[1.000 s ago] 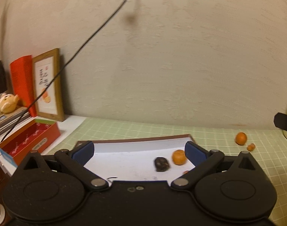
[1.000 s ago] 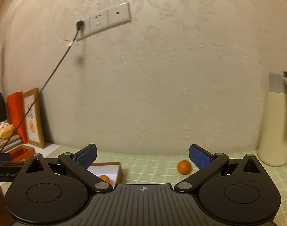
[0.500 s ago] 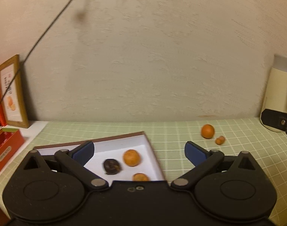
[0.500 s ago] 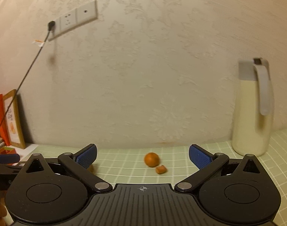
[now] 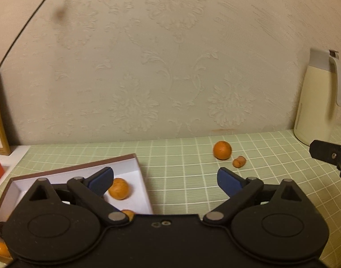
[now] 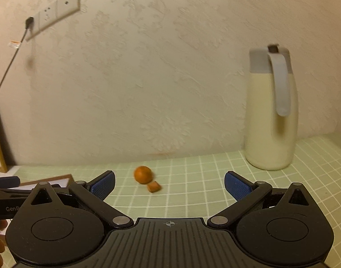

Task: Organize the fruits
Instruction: 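Move both open tools back toward the orange and orange piece near the thermos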

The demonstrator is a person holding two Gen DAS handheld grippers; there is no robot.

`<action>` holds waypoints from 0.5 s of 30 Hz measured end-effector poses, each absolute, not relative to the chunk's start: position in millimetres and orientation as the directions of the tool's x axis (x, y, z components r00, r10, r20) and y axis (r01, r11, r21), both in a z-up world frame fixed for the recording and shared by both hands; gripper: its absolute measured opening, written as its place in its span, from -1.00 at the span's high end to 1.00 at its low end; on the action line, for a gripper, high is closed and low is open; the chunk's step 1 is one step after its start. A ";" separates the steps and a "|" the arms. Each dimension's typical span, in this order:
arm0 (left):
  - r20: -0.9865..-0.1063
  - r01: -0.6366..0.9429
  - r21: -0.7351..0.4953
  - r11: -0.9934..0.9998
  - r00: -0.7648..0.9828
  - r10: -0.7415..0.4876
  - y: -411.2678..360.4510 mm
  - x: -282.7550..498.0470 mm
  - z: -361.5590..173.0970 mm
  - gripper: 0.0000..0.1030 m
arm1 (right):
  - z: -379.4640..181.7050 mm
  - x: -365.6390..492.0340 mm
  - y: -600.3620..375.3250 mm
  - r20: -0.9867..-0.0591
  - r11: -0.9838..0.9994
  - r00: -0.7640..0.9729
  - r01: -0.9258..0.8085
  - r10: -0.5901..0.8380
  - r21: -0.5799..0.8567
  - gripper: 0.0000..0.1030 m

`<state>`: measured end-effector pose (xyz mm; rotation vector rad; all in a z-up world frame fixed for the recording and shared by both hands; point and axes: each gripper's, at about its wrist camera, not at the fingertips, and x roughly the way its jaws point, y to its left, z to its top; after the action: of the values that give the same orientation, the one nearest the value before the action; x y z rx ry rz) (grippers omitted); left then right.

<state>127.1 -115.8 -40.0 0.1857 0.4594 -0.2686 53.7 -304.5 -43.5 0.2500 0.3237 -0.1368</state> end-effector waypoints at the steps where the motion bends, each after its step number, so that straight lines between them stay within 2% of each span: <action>1: -0.465 0.307 0.118 0.944 0.858 -0.221 -119.4 128.4 -41.1 -0.68 | -45.7 54.7 -306.3 -0.338 0.959 0.936 0.179 -0.097 0.220 -1.00; 8: -0.493 0.346 0.105 0.932 0.832 -0.253 -140.8 151.2 -47.2 -0.41 | -57.6 67.0 -319.6 -0.381 0.948 0.920 0.195 -0.089 0.250 -0.99; 12: -0.518 0.359 0.091 0.929 0.814 -0.264 -151.0 166.7 -54.4 -0.38 | -60.9 74.7 -326.6 -0.398 0.942 0.913 0.209 -0.092 0.262 -0.99; 15: -0.529 0.374 0.087 0.923 0.803 -0.276 -159.9 176.2 -59.2 -0.27 | -62.9 81.1 -328.3 -0.406 0.942 0.910 0.208 -0.087 0.263 -0.98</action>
<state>176.2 -159.9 -59.2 0.1909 0.5357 -0.3504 81.1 -328.3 -62.9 0.3069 0.4011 -0.1546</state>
